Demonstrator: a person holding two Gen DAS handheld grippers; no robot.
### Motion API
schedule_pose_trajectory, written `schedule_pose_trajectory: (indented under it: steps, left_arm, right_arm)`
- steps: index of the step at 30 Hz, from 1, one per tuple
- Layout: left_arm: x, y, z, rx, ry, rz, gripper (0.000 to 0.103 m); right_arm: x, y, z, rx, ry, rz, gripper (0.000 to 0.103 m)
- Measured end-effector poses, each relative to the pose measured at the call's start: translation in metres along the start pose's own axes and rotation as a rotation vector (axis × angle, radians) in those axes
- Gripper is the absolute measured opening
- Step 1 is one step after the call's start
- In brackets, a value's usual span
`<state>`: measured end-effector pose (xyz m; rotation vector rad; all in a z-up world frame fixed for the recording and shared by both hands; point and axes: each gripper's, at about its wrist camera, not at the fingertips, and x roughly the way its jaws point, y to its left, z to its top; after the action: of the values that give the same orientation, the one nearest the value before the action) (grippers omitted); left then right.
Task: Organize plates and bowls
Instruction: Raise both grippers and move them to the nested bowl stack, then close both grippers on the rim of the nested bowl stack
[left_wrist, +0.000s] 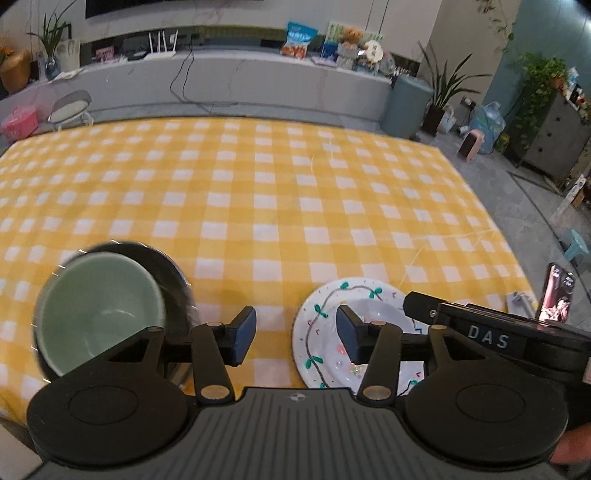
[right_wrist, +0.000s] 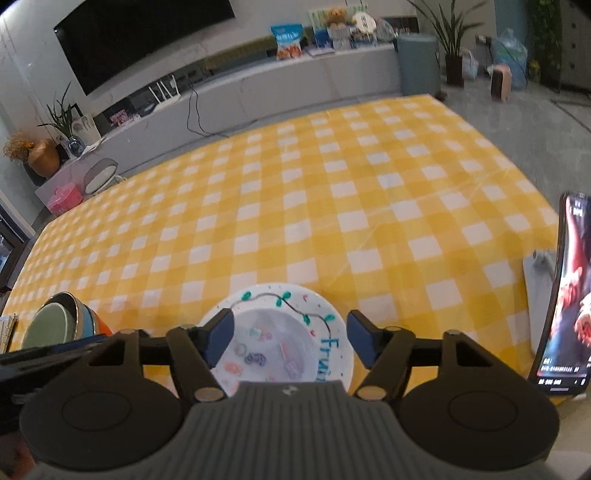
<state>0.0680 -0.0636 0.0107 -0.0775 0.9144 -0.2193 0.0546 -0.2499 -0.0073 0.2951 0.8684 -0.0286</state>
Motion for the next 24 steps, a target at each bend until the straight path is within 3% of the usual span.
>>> schedule_pose_trajectory:
  steps: [7, 11, 14, 19, 24]
  left_arm:
    - [-0.033, 0.033, 0.002, -0.007, -0.069, -0.003, 0.074]
    - [-0.049, 0.064, 0.003, -0.058, -0.097, -0.002, 0.081]
    - [-0.059, 0.092, 0.005, -0.125, -0.108, 0.020, 0.082]
    - [-0.062, 0.141, 0.005, -0.288, -0.107, 0.072, 0.082]
    - [-0.052, 0.165, -0.002, -0.356, -0.076, 0.074, 0.082]
  right_arm:
    - [-0.002, 0.005, -0.005, 0.124, 0.018, 0.114, 0.077]
    - [-0.004, 0.015, -0.009, 0.157, 0.024, 0.128, 0.079]
    - [-0.007, 0.028, -0.008, 0.179, 0.028, 0.177, 0.085]
    - [-0.004, 0.069, -0.009, 0.146, 0.066, 0.238, 0.086]
    - [0.011, 0.104, -0.016, 0.123, 0.128, 0.284, 0.086]
